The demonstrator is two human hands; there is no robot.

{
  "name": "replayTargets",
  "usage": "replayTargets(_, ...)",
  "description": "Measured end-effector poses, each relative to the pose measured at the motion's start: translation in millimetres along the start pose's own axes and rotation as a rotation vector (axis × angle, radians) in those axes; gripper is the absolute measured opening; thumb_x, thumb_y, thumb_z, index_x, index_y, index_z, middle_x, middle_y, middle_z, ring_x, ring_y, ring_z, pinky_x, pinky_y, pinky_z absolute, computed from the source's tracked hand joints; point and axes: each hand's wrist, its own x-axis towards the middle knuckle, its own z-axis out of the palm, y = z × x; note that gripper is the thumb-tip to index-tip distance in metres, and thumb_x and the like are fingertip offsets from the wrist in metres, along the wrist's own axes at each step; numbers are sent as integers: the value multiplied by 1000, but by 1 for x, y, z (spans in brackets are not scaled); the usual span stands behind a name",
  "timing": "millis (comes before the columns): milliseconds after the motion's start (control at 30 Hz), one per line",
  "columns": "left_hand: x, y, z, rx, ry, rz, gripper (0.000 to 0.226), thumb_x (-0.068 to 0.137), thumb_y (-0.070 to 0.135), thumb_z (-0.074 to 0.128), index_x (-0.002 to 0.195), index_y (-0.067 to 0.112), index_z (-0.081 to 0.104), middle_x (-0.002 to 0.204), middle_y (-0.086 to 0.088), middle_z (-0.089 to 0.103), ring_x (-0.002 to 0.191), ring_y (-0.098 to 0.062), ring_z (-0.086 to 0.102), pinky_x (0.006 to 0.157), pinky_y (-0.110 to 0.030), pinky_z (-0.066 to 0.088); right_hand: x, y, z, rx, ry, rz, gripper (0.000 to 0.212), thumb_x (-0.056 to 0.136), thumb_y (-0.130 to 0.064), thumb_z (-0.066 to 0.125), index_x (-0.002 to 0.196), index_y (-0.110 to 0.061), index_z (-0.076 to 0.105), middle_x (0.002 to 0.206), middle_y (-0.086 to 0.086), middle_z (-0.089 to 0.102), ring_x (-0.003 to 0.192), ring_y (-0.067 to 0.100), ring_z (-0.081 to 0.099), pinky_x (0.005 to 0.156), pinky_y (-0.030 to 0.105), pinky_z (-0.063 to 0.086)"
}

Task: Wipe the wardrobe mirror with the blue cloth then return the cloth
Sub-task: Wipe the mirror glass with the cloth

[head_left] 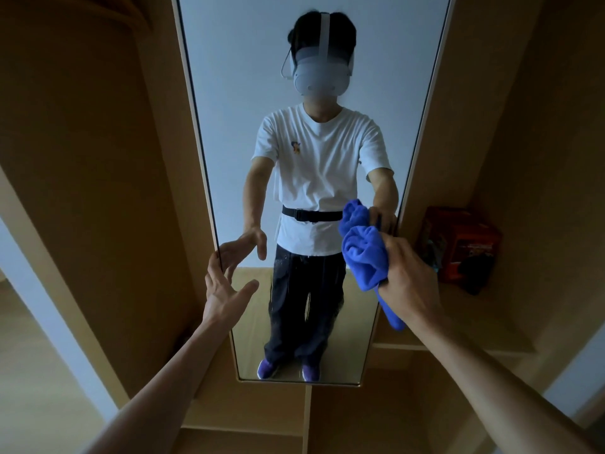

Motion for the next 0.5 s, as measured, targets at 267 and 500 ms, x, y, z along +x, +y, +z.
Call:
replayTargets(267, 3, -8, 0, -33, 14, 17, 100, 91, 30, 74, 160, 29, 2, 162, -11, 19, 145, -37, 31, 97, -50, 43, 19, -3, -17, 220, 245, 263, 56, 81, -1, 71, 132, -3, 48, 124, 13, 57, 102, 34, 64, 75, 44, 55)
replayTargets(500, 4, -9, -3, -66, -9, 50, 100, 72, 49, 63, 156, 31, 12, 155, -6, 27, 137, -28, 36, 88, -40, 40, 24, -12, -12, 223, 269, 264, 58, 82, -1, 72, 134, 1, 46, 123, 15, 56, 107, 32, 63, 83, 45, 56)
